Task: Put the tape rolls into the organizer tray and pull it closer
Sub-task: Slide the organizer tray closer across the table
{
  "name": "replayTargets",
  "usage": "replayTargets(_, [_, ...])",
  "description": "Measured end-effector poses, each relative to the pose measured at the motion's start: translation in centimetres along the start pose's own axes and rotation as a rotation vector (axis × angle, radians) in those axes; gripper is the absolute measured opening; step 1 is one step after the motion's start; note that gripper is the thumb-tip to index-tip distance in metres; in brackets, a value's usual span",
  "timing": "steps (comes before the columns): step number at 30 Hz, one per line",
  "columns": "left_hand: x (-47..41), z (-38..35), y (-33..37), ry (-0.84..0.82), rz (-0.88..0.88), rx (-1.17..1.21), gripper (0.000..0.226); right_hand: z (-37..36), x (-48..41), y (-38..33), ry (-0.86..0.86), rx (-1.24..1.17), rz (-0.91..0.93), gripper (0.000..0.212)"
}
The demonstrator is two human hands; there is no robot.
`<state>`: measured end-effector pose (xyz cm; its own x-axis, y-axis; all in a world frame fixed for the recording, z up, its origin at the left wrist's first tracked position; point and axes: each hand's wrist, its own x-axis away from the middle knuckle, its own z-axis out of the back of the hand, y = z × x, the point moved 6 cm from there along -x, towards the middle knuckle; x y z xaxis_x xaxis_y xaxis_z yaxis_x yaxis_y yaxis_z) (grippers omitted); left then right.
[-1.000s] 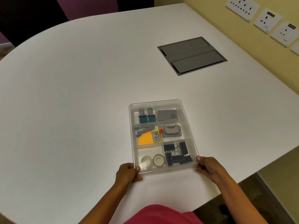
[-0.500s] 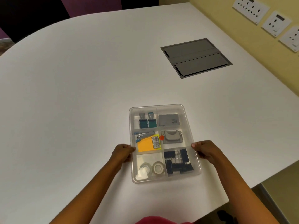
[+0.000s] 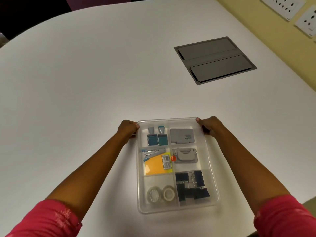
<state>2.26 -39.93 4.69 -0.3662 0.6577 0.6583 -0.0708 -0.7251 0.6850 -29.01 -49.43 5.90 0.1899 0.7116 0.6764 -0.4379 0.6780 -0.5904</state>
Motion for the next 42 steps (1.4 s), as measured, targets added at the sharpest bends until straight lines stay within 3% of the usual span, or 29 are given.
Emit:
replayTargets(4, [-0.7, -0.1, 0.2, -0.007, 0.003, -0.009, 0.030, -0.4, -1.4, -1.2, -0.064, 0.041, -0.085, 0.028])
replayTargets(10, [-1.5, -0.4, 0.1, -0.050, 0.023, -0.082, 0.038, -0.4, -2.3, -0.7, -0.136, 0.042, -0.269, 0.032])
replayTargets(13, [-2.2, -0.4, 0.3, -0.007, 0.056, -0.161, 0.026, -0.4, -2.4, -0.4, -0.181, 0.007, -0.288, 0.030])
replayTargets(22, [-2.3, -0.5, 0.4, -0.041, 0.173, -0.154, 0.027, -0.7, -2.5, 0.0, -0.262, -0.101, -0.283, 0.023])
replayTargets(24, [-2.0, -0.1, 0.3, -0.043, 0.140, -0.107, 0.024, -0.5, -2.2, -0.1, -0.237, -0.104, -0.180, 0.019])
replayTargets(26, [-1.4, 0.4, 0.2, 0.049, -0.025, -0.215, 0.027, -0.1, -1.9, 0.0, -0.147, -0.095, 0.025, 0.022])
replayTargets(29, [1.8, -0.3, -1.1, 0.256, -0.344, -0.422, 0.057, 0.2, 0.7, 1.6, 0.104, 0.075, 0.280, 0.029])
replayTargets(32, [5.5, -2.1, -3.6, 0.361, -0.525, -0.487, 0.070, -0.4, 3.9, 4.2, 0.268, 0.258, 0.494, 0.043])
replayTargets(35, [7.4, -3.8, -6.1, 0.381, -0.581, -0.585, 0.074, -1.6, 6.0, 6.8, 0.272, 0.424, 0.614, 0.064])
replayTargets(38, [8.0, -5.2, -7.4, 0.356, -0.598, -0.619, 0.077, -2.7, 6.8, 7.6, 0.269, 0.601, 0.753, 0.070])
replayTargets(42, [7.7, -5.6, -7.8, 0.363, -0.579, -0.642, 0.078, -3.1, 6.5, 7.8, 0.273, 0.700, 0.776, 0.076])
